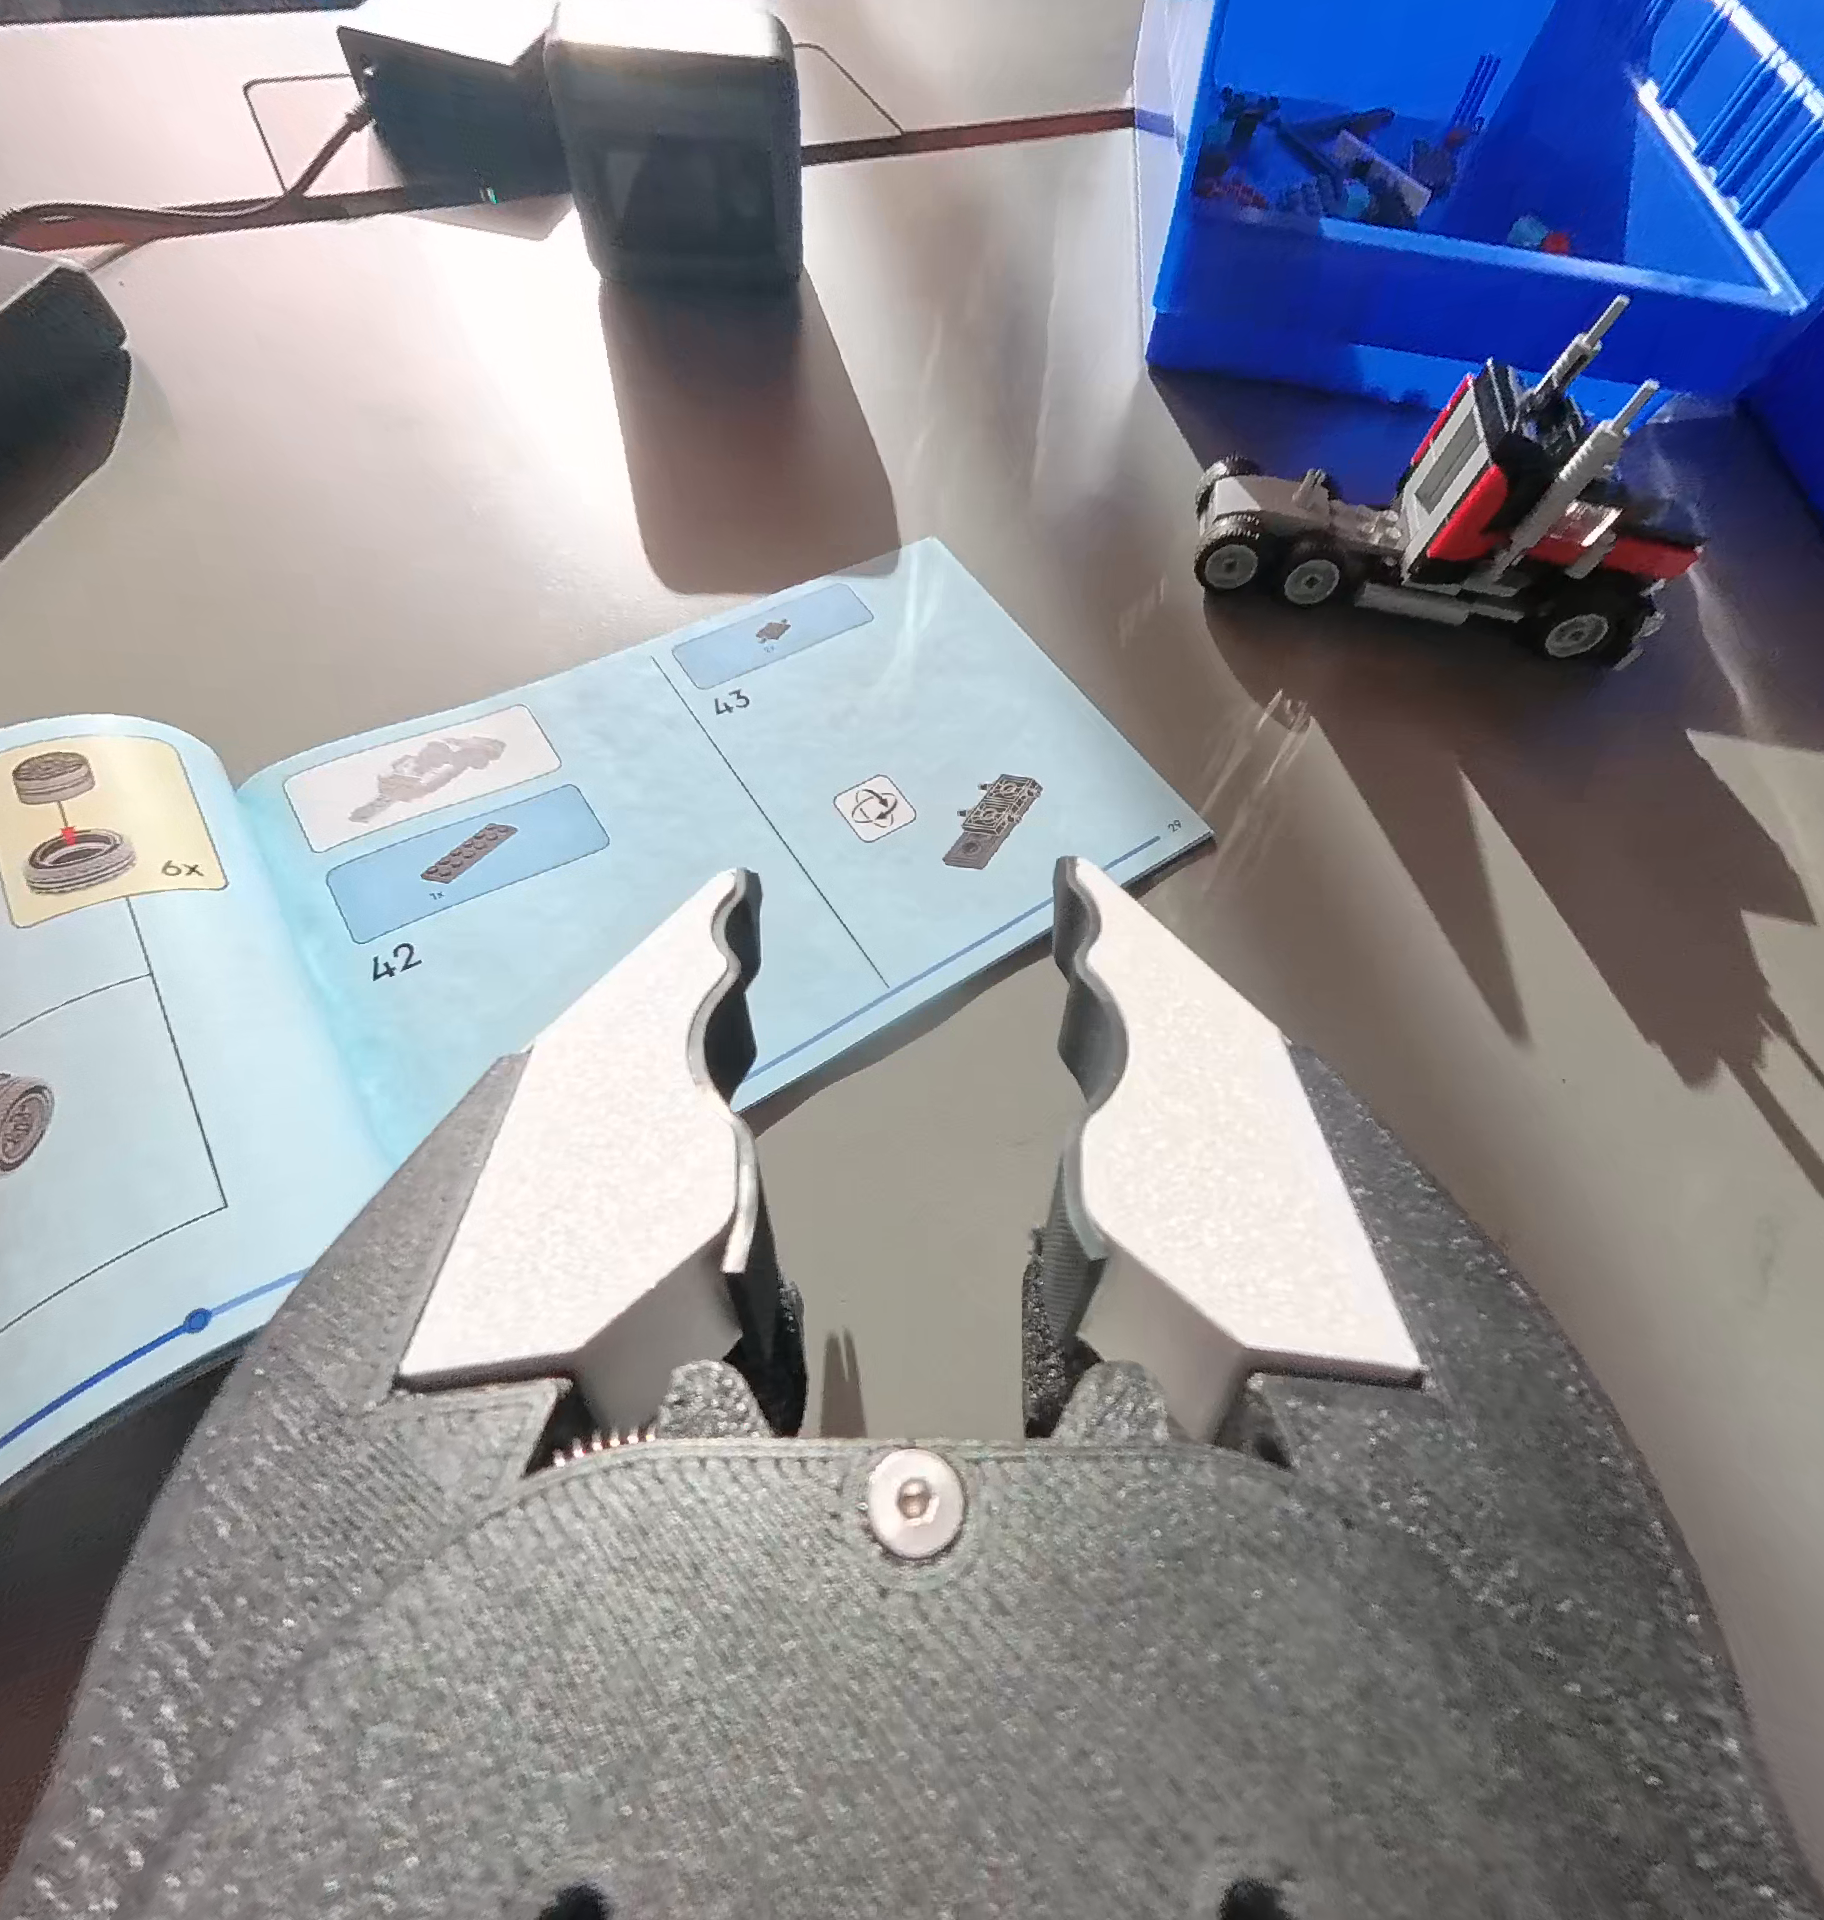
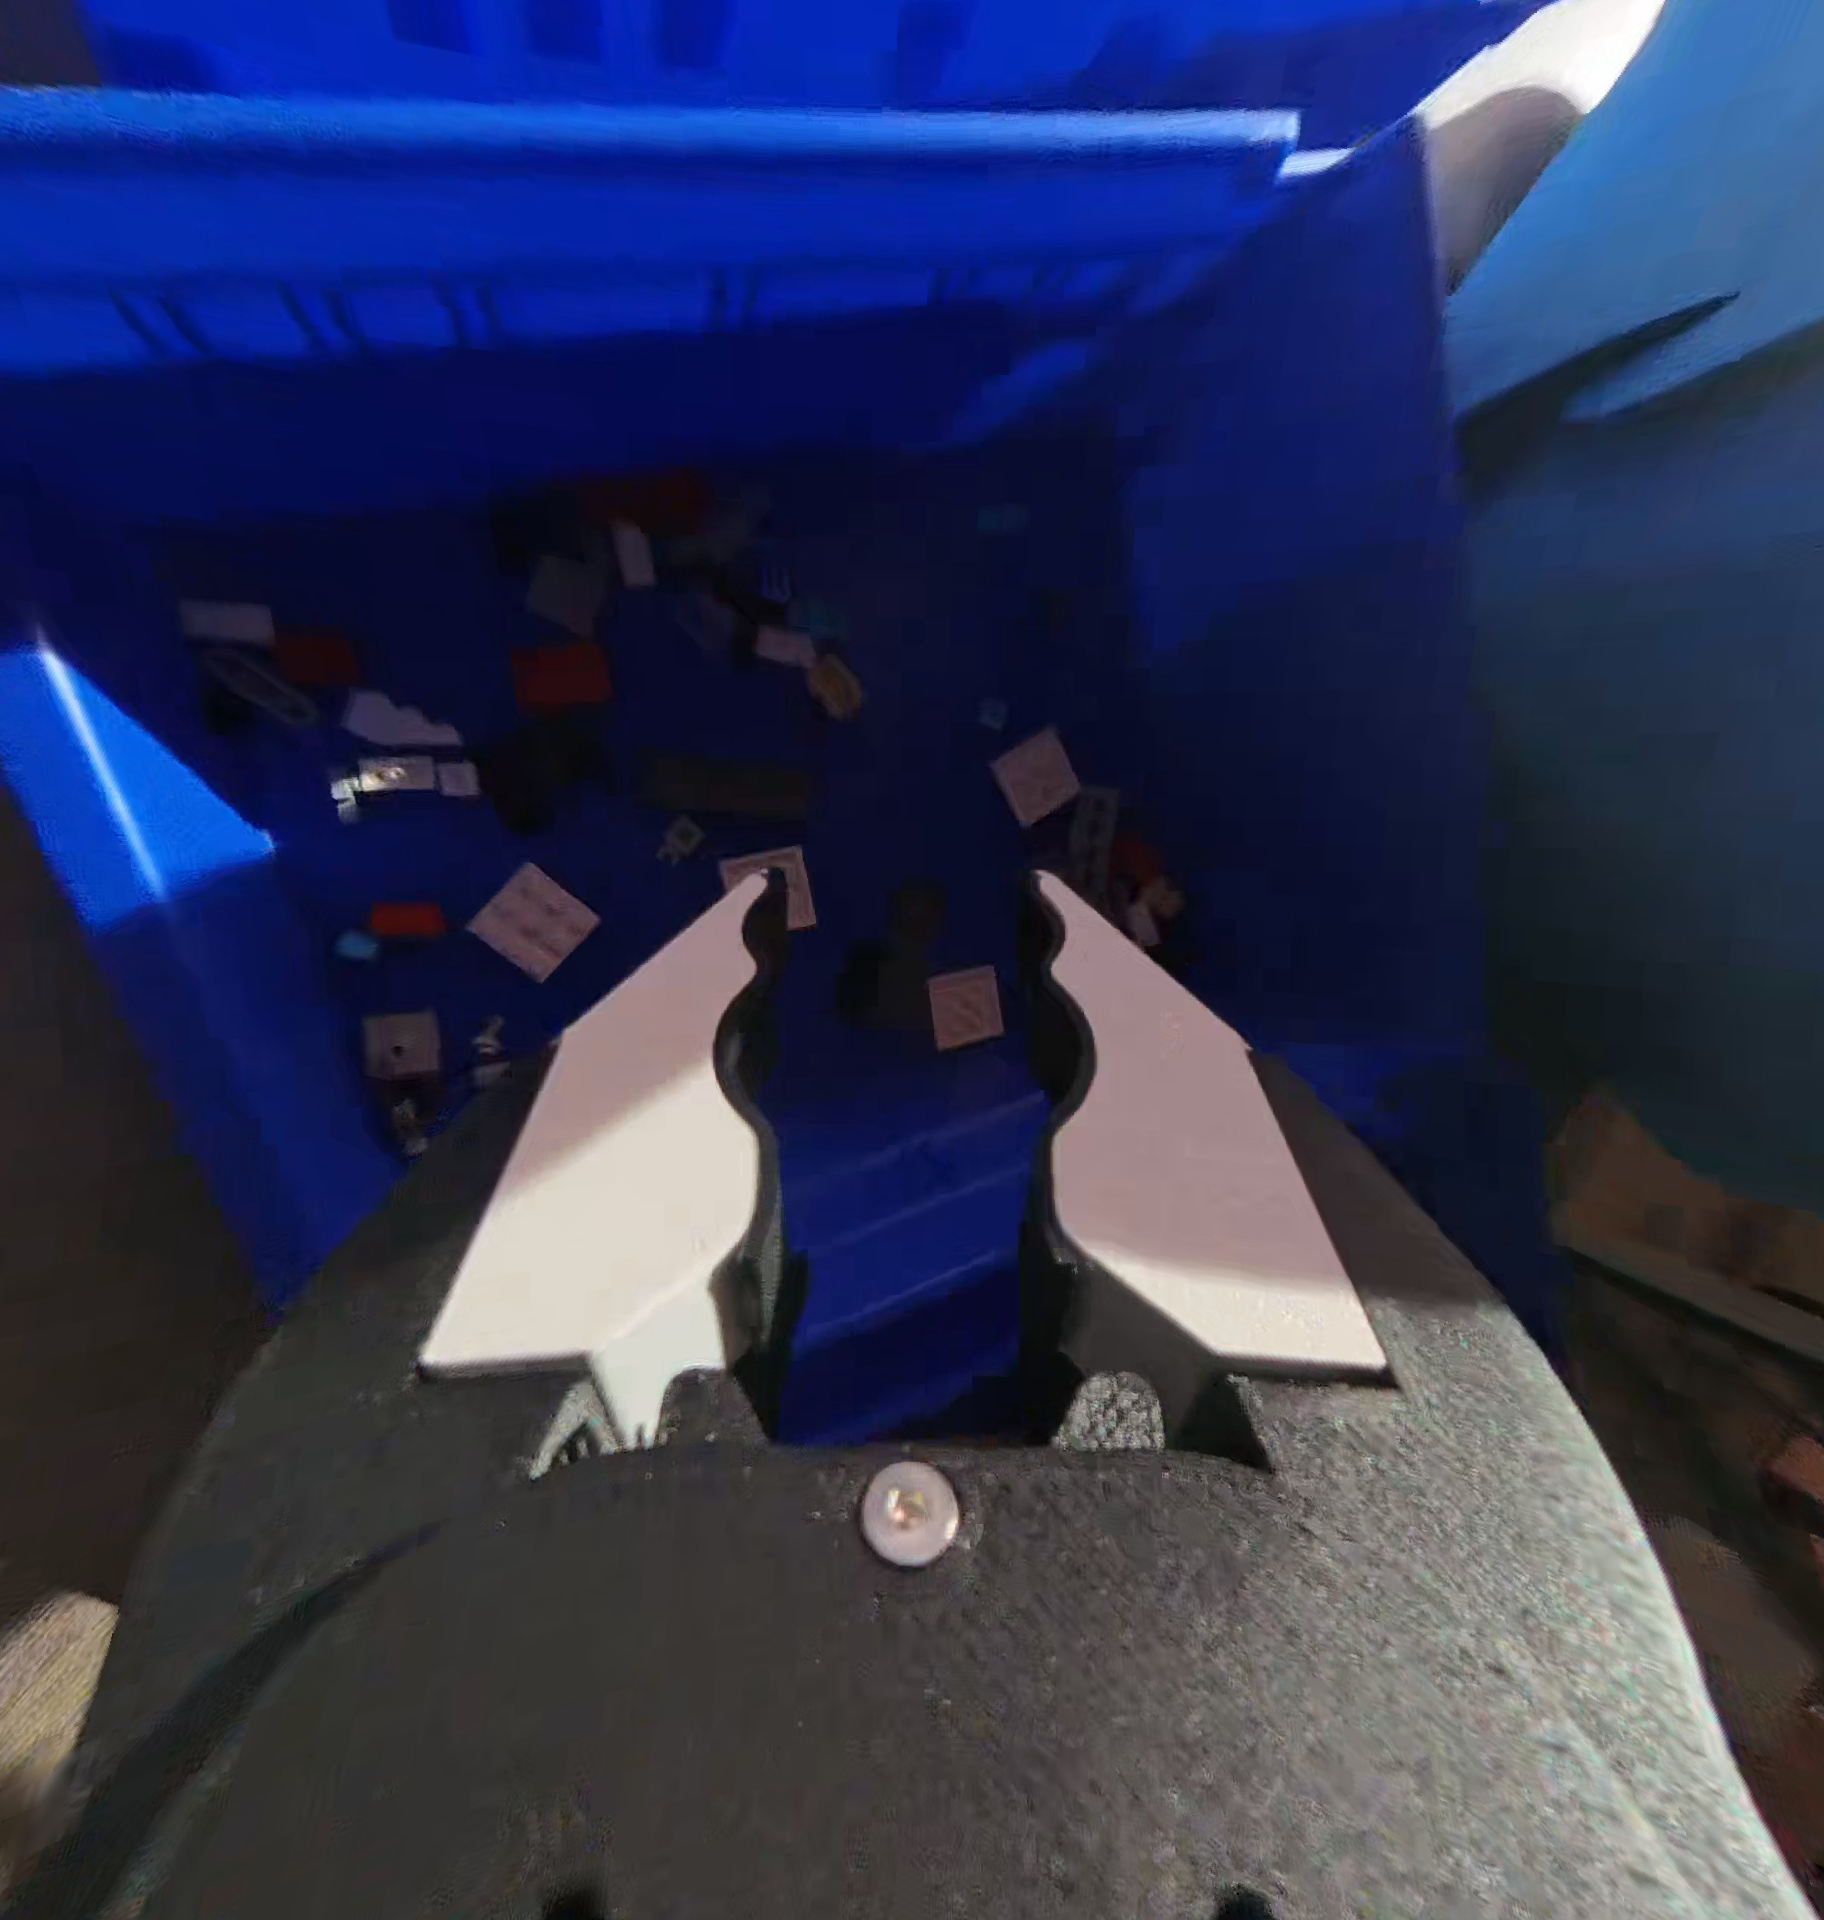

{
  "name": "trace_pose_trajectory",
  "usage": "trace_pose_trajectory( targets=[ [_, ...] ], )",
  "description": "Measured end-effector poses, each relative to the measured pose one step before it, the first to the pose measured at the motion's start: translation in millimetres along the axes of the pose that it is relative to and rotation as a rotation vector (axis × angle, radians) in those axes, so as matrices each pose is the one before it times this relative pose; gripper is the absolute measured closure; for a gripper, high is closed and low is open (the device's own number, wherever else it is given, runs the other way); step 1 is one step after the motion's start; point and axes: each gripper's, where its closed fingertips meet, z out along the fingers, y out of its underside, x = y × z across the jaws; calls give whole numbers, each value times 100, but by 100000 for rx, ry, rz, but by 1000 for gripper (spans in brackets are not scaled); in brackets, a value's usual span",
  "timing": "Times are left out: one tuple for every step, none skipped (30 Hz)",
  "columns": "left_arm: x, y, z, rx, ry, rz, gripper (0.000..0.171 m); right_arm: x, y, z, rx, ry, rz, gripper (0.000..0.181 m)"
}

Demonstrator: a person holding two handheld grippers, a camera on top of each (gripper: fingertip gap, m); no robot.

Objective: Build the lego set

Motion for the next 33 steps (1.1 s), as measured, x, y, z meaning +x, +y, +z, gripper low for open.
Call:
trace_pose_trajectory(
  targets=[
    [-63,-97,-100,922,226,-877,113,-309,220,994,-3476,-4248,12,134],
    [-24,-55,-54,471,415,-730,113,-132,529,1045,-5553,-2485,-1506,135],
    [-5,-13,-24,143,419,-586,114,253,800,1063,-7283,-33,-2505,135],
    [11,5,8,-77,416,-404,114,426,787,995,-7228,696,-2206,135],
    [28,24,26,-224,486,-174,114,286,568,893,-5889,-804,-961,137],
    [39,31,24,-239,421,-19,114,147,271,767,-4092,-2288,295,140],
    [49,23,17,-214,352,27,114,94,-16,612,-2434,-2947,1013,144],
    [30,17,24,-205,309,45,114,62,-83,493,-2050,-3012,1154,146],
    [33,17,15,-135,230,44,114,66,-74,417,-2146,-2675,925,147],
    [13,1,-6,30,87,18,114,64,-4,416,-2591,-2206,502,147],
    [0,-19,-20,181,-8,-31,114,8,84,442,-3005,-2008,138,147],
    [-7,-29,-23,291,-20,-67,114,-5,85,470,-2953,-1639,-61,147],
    [-24,-40,-44,378,-68,-118,114,49,102,475,-2949,-900,-72,147],
    [-17,-40,-44,376,-60,-198,114,66,175,463,-3186,-687,-32,148],
    [-21,-34,-43,398,26,-262,114,-98,105,211,-2293,-1785,-124,155],
    [-19,-51,-53,485,72,-296,114,37,-162,-85,124,-734,486,156],
    [-3,-51,-59,514,153,-330,114,47,-39,-8,-423,-323,377,159],
    [-3,-59,-70,598,306,-400,114,-65,91,93,-1068,-892,367,160],
    [-1,-75,-92,714,414,-539,114,17,14,-12,-200,-321,133,161],
    [-16,-77,-92,774,452,-679,114,4,25,0,17,-300,181,161],
    [-10,-93,-86,828,584,-795,114,20,12,-1,334,-196,374,161],
    [-9,-101,-93,860,722,-943,114,72,20,-53,745,343,680,161],
    [-1,-95,-107,877,904,-1082,114,179,-60,-210,1838,1318,1114,161],
    [-11,-98,-117,955,968,-1203,114,173,-216,-549,3720,1603,1628,160],
    [-16,-127,-139,1109,1023,-1313,114,209,-443,-1052,6304,2128,2571,160],
    [-26,-112,-159,1135,1043,-1504,114,229,-757,-1573,8948,2771,3565,160],
    [-40,-122,-175,1168,982,-1635,114,185,-1060,-2011,11209,3152,3888,160],
    [-61,-127,-171,1214,855,-1604,114,125,-1321,-2325,12584,3494,4028,160],
    [-37,-142,-153,1173,922,-1409,114,66,-1571,-2496,13776,3948,3914,161],
    [2,-124,-119,1034,1035,-1194,114,-94,-1800,-2527,14644,3576,4239,161],
    [8,-86,-72,686,952,-1023,114,-466,-1827,-2380,14173,1901,4661,161],
    [39,-38,-20,218,971,-748,114,-963,-1688,-2052,12998,-303,4557,161],
    [95,30,22,-240,1122,-432,114,-1418,-1433,-1638,11448,-1907,3822,161]
  ],
)
